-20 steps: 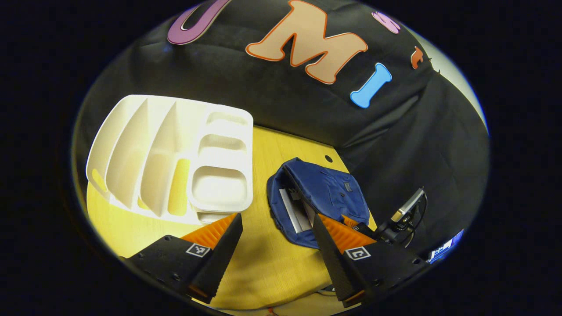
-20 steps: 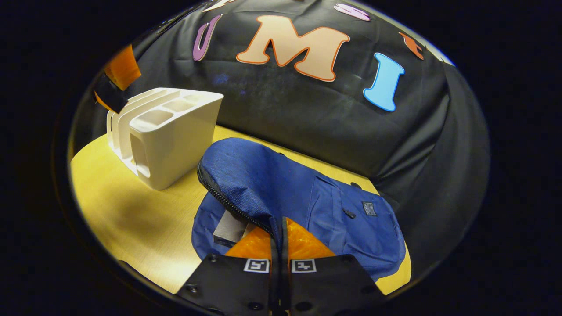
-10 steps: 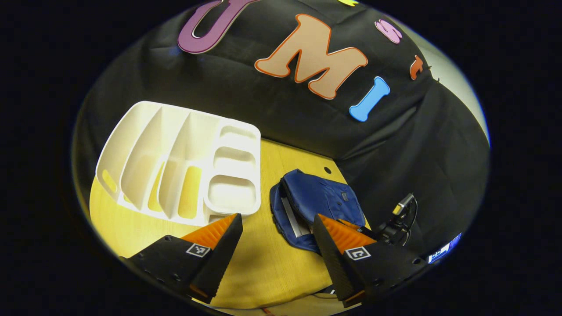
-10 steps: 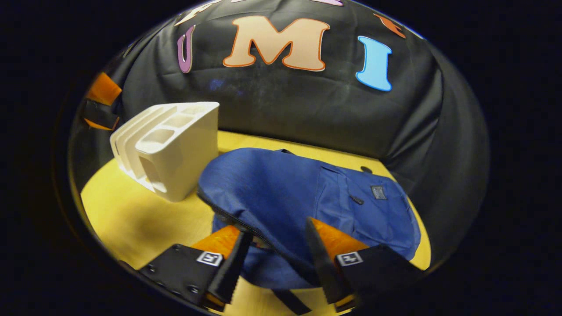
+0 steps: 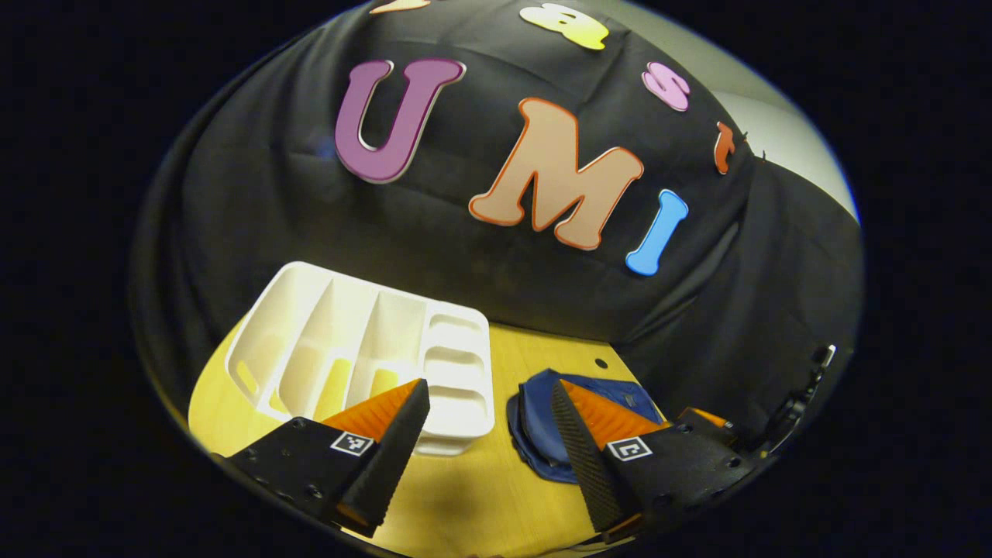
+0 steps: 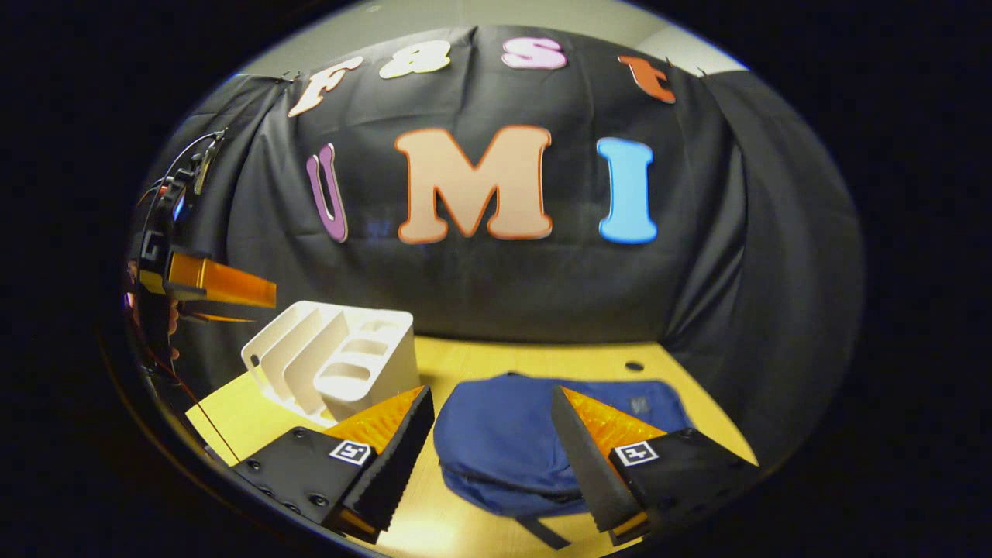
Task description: Open the schoolbag, grab two books from the bookshelf and put them into the schoolbag.
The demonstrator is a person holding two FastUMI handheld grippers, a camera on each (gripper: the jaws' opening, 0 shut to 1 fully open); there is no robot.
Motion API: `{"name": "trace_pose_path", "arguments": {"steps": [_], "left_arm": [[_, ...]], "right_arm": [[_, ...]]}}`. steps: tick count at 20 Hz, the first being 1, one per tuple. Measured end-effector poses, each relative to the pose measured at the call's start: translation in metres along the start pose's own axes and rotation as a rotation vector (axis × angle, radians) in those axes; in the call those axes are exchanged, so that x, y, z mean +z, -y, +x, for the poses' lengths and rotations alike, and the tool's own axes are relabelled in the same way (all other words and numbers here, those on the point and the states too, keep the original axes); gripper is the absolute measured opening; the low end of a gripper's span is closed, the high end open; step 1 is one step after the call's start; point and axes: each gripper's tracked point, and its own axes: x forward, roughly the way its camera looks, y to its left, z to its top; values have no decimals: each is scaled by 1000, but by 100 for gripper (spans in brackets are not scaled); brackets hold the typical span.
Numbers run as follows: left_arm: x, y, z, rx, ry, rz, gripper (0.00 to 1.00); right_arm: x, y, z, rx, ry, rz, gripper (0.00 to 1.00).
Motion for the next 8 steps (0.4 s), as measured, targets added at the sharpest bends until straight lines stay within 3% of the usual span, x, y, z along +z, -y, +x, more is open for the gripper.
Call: {"name": "trace_pose_path", "arguments": {"steps": [1, 2, 4, 8], "left_arm": [[8, -3, -1, 15, 36, 21, 93], [15, -7, -2, 31, 71, 39, 93], [29, -9, -7, 49, 135, 61, 93], [34, -18, -11, 79, 173, 73, 93]], "right_arm": [[19, -1, -1, -9, 44, -7, 99], [32, -5, 0, -14, 83, -4, 94], [52, -9, -3, -16, 159, 5, 94], [46, -19, -4, -11, 159, 27, 94]]}}
